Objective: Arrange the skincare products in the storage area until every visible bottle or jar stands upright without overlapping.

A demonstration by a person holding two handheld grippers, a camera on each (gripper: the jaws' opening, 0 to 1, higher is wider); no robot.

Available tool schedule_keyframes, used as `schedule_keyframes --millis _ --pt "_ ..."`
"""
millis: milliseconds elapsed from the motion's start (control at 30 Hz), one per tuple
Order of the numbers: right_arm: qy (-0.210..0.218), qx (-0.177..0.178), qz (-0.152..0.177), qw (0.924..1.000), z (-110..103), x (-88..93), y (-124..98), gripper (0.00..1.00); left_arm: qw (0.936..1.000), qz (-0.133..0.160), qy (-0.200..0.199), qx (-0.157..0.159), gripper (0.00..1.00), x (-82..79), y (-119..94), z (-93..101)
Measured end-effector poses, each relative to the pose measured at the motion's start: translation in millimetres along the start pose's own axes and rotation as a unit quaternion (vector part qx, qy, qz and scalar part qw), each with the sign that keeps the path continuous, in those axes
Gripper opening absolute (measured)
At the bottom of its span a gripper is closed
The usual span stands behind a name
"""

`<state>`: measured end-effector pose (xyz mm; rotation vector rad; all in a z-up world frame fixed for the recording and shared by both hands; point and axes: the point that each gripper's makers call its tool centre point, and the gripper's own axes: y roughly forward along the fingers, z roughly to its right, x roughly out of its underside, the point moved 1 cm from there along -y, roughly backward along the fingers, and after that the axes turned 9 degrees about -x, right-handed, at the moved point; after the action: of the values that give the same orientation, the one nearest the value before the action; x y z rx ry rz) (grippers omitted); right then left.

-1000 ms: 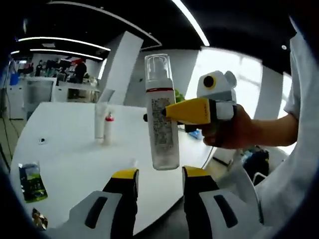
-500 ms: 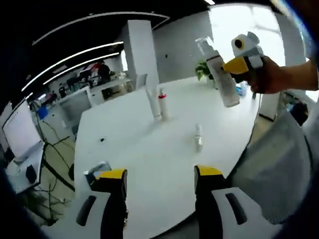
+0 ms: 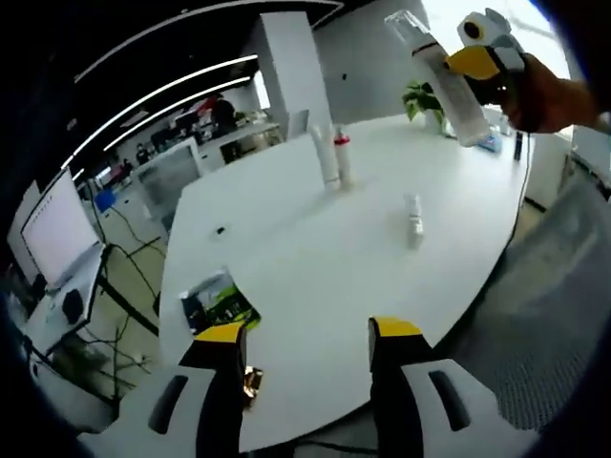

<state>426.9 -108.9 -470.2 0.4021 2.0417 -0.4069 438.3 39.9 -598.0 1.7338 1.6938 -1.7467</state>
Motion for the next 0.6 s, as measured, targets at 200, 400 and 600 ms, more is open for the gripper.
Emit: schedule_keyframes --millis 200,400,600 --pt "0.004 0.012 -0.007 0.9999 9.9 4.4 7.5 0.16 0.9999 -0.007 0.009 -0.005 0.45 2.8 0.9 -0.6" --pt "0.016 0.021 -0.013 0.9996 19.3 9.4 8.5 0.16 0.9996 -0.023 0.015 0.001 0.42 9.5 2.8 1.6" --pt "0.025 0.024 -0.011 0.9993 23.4 10.7 11.5 0.16 0.9993 -0.032 0.019 0.003 0.4 13.2 3.2 2.5"
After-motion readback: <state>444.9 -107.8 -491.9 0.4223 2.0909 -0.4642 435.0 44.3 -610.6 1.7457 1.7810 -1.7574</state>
